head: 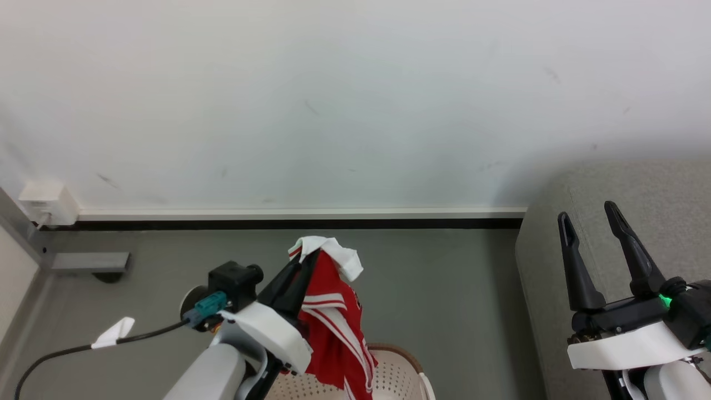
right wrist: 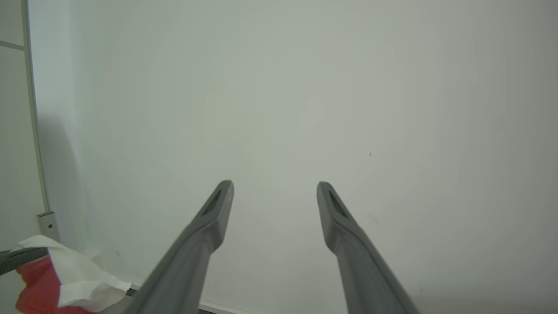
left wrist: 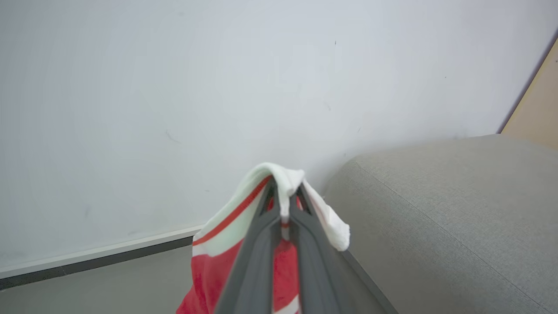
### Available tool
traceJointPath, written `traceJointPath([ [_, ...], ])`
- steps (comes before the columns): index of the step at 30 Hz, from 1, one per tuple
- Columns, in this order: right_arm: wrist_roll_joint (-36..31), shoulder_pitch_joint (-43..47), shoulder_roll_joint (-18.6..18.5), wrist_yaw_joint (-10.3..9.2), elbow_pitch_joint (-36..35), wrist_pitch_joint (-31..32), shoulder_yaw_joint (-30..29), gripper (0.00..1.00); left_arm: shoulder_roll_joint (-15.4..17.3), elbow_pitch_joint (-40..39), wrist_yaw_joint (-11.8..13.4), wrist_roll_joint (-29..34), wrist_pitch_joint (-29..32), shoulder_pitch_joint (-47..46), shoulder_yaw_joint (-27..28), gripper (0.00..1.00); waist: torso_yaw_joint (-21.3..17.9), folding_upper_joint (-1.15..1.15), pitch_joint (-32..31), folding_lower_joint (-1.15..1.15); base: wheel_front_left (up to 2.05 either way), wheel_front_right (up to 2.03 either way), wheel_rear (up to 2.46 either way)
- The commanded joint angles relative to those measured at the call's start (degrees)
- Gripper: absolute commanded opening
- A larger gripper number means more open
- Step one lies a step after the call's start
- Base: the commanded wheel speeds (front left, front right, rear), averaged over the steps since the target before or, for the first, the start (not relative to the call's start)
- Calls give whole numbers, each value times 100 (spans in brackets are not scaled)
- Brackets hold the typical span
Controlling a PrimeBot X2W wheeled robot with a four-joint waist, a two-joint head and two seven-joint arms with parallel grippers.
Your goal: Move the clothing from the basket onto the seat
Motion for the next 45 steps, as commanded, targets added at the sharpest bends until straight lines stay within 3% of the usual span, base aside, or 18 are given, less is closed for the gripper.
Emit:
traceJointPath([
  [1,61,112,-5,-12,13,-1,14,100,60,-202,44,68,3,-27,26,0,178,0,-199,2,0,0,0],
  [15,120,471,130,-12,69,-1,294,100,250,-1820,393,-65,545,-631,315,0,172,0,-394,2,0,0,0],
  [25,184,415,3,-12,62,-1,651,100,252,-2224,547,-65,720,-674,291,0,185,0,-362,2,0,0,0],
  [37,882,241,-503,-12,578,-1,2286,100,97,-2108,462,-82,767,-819,65,0,404,0,-381,2,0,0,0],
  [45,1453,-282,-384,-12,1465,-1,3347,100,-130,-2022,371,-73,808,-992,-216,0,738,0,-394,2,0,0,0],
])
